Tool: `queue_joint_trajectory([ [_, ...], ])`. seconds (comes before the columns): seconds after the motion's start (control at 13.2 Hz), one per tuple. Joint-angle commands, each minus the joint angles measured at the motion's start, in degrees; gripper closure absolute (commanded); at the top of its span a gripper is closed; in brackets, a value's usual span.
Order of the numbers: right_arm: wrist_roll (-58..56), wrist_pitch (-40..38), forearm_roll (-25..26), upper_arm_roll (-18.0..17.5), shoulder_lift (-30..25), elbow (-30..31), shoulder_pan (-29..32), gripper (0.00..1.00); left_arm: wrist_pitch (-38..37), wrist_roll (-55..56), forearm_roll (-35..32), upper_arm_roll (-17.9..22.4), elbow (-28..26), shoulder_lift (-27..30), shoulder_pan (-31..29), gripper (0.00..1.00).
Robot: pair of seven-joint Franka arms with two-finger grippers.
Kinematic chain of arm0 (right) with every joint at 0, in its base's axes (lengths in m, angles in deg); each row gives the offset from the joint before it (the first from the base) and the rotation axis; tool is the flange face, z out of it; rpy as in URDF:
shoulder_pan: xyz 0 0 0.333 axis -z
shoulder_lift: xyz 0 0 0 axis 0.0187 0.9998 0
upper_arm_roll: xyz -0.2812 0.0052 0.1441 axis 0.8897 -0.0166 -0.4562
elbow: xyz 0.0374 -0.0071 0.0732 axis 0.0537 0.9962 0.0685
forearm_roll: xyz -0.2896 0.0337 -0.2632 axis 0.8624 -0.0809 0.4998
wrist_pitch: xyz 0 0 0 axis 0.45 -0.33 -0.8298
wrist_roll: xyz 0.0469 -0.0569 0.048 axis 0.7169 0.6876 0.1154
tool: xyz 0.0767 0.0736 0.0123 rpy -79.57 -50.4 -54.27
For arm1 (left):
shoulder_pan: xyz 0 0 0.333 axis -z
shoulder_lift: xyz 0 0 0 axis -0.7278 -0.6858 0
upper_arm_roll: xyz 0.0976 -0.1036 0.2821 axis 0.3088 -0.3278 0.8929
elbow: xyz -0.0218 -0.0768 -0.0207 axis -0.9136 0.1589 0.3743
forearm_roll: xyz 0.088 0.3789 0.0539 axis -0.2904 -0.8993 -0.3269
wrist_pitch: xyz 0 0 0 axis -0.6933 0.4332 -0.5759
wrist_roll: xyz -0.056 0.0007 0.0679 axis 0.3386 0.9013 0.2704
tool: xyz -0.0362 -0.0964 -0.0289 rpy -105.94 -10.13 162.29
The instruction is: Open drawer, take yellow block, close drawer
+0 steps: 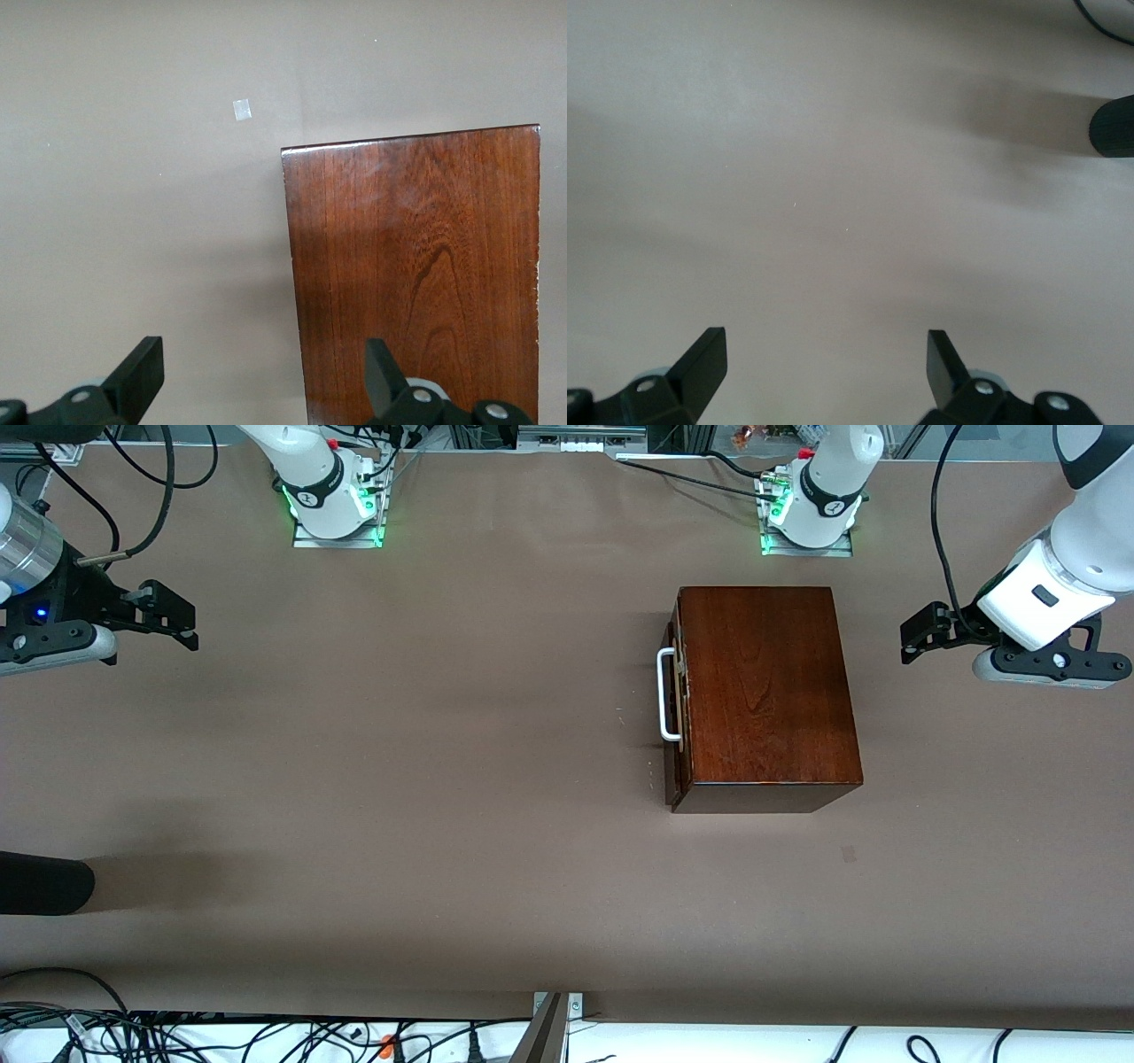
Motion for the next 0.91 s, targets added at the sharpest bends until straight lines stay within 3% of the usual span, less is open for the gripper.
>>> queue_joint_trajectory([
  [0.0, -0.4, -0.5, 0.1, -0.1, 0.4, -1.3, 0.2, 0.0, -2.2, 0.6, 1.5, -0.1, 2.4, -1.0, 0.3, 0.0],
  [0.23, -0.3, -0.5, 0.1, -0.1, 0.4, -1.2, 0.2, 0.0, -6.0, 0.1, 3.5, -2.5, 2.6, -1.1, 0.9, 0.0],
  [0.45, -0.4, -0.5, 0.1, -0.1, 0.4, -1.3, 0.2, 0.0, -3.1, 1.3, 3.5, -9.2, 2.9, -5.9, 0.9, 0.0],
  [0.68, -0.3, -0.5, 0.1, -0.1, 0.4, -1.3, 0.2, 0.0, -0.1, 11.0, 3.2, -15.3, 7.1, -11.2, 1.9, 0.0],
  [0.83, -0.3, -0.5, 0.1, -0.1, 0.4, -1.3, 0.2, 0.0, -0.1, 19.9, 2.4, -16.2, 10.1, -15.2, 5.8, 0.0],
])
